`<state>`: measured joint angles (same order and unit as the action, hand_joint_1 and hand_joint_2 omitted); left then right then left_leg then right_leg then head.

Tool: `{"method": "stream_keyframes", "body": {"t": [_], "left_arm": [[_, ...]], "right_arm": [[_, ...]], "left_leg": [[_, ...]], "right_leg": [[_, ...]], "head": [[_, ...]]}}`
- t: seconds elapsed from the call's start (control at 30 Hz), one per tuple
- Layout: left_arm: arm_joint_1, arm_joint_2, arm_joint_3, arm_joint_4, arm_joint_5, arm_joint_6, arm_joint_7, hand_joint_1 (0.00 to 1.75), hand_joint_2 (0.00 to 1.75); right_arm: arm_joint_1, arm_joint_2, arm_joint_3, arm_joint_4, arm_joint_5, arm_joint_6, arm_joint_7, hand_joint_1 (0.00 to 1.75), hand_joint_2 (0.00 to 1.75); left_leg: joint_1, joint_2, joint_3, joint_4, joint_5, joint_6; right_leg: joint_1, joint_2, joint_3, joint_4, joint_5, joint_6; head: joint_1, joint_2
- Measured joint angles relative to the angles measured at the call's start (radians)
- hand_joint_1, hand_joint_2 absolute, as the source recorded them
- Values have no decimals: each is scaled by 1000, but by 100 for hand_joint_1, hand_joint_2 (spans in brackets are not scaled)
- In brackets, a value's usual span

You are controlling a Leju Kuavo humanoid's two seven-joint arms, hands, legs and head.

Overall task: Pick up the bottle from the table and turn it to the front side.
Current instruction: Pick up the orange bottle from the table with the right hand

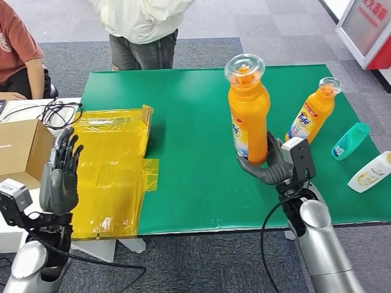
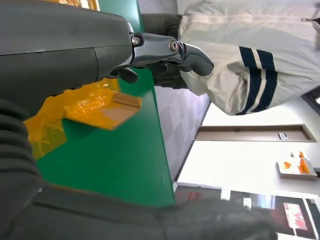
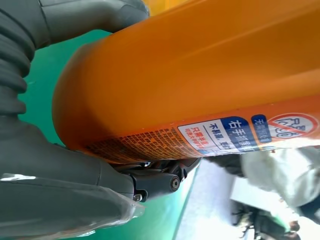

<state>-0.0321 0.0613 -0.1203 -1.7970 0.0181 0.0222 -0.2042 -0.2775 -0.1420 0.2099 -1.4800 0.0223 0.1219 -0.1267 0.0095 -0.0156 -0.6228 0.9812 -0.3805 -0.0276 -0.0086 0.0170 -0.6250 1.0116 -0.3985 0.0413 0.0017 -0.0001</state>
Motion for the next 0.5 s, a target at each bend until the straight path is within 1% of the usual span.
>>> {"method": "stream_keyframes", "body": {"t": [0.1,0.27,0.3,0.4,0.43,0.5], "left_arm": [[-38,0,-23,23,18,-4,-3,0,175],[-42,0,-25,25,19,-4,-3,0,175],[-64,0,-37,42,34,-10,4,0,175],[-198,-5,-120,134,109,-48,37,0,175],[-230,-8,-144,150,121,-55,46,0,175],[-268,-12,-171,158,127,-60,64,0,175]], "right_arm": [[-10,5,24,-14,0,10,-7,175,175],[-12,5,27,-15,0,10,-8,175,175],[-21,6,42,-15,1,12,-9,175,175],[-84,26,123,-4,26,-19,-12,175,175],[-99,33,138,4,37,-34,-13,175,175],[-111,44,149,20,49,-46,-14,175,175]], "left_leg": [[0,0,0,0,0,0],[0,0,0,0,0,0],[0,0,0,0,1,0],[0,0,0,0,2,0],[0,0,0,0,2,0],[0,0,0,0,2,0]], "right_leg": [[0,0,0,0,0,0],[0,0,0,0,0,0],[0,0,0,0,0,0],[0,0,0,0,1,0],[0,0,0,0,1,0],[0,0,0,0,1,0]], "head": [[0,0],[0,0],[0,0],[0,0],[0,0],[0,0]]}}
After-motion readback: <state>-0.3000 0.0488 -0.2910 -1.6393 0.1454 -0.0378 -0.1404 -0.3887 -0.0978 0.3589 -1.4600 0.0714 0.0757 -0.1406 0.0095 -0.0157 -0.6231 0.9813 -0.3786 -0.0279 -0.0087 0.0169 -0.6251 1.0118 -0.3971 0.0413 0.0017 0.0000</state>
